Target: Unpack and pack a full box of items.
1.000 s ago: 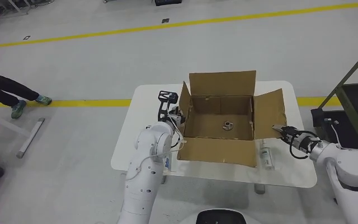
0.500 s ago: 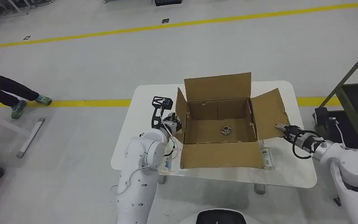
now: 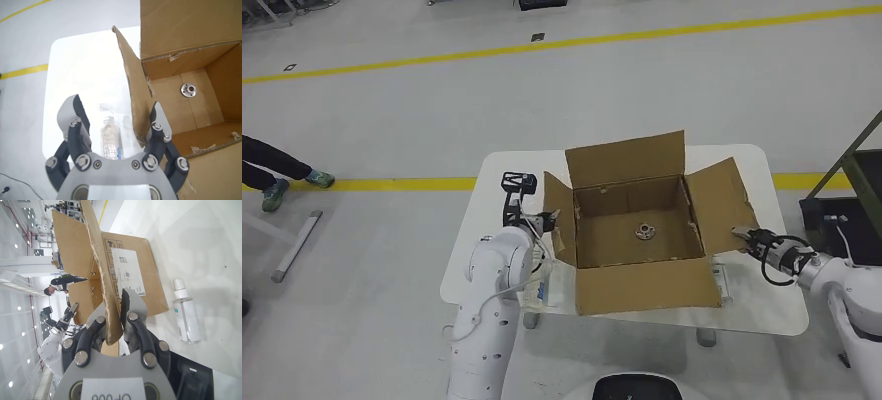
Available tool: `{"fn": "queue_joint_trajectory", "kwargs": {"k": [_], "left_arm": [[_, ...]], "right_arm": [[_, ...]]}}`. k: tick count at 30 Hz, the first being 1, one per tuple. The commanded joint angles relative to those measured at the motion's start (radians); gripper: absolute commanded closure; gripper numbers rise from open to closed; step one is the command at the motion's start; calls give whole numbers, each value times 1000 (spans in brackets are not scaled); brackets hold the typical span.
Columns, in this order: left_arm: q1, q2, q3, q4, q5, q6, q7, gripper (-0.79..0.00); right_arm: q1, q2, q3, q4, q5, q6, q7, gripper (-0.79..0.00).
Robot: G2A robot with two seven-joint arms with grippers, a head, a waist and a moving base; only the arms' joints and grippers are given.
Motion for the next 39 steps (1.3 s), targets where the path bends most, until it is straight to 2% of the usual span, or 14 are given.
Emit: {"fn": "queue_joint_trajectory", "kwargs": {"k": [1, 13, 15, 16, 17, 18, 23, 29, 33, 39], "left_arm": [[-5, 2, -5, 15, 26, 10, 2, -785], [-8, 12, -18, 80, 125, 32, 24, -785], [-7, 12, -18, 82, 124, 34, 25, -785], [-7, 12, -19, 78, 121, 36, 31, -785], [-4, 13, -19, 72, 118, 32, 45, -785], [0, 13, -17, 62, 117, 24, 60, -785], [23, 15, -30, 2, 70, 7, 95, -785], [51, 17, -47, -55, 19, 11, 129, -785], [68, 18, -59, -80, 1, 45, 149, -785], [74, 18, -69, -96, -17, 83, 158, -785]], "right_arm": [[-1, 2, 2, 5, 2, 3, -3, -37], [1, 12, -20, 33, 1, 21, -15, -40], [4, 13, -25, 37, 3, 22, -17, -62], [6, 13, -24, 33, 9, 16, -26, -145], [4, 12, -21, 26, 23, 1, -41, -305], [0, 12, -15, 11, 34, -17, -52, -785], [-42, 15, 28, -91, 12, -53, -147, -785], [-73, 16, 88, -238, -4, 33, -264, -785], [-99, 16, 93, -369, -82, 51, -349, -785], [-81, 28, 6, -474, -252, -9, -273, -785]]}}
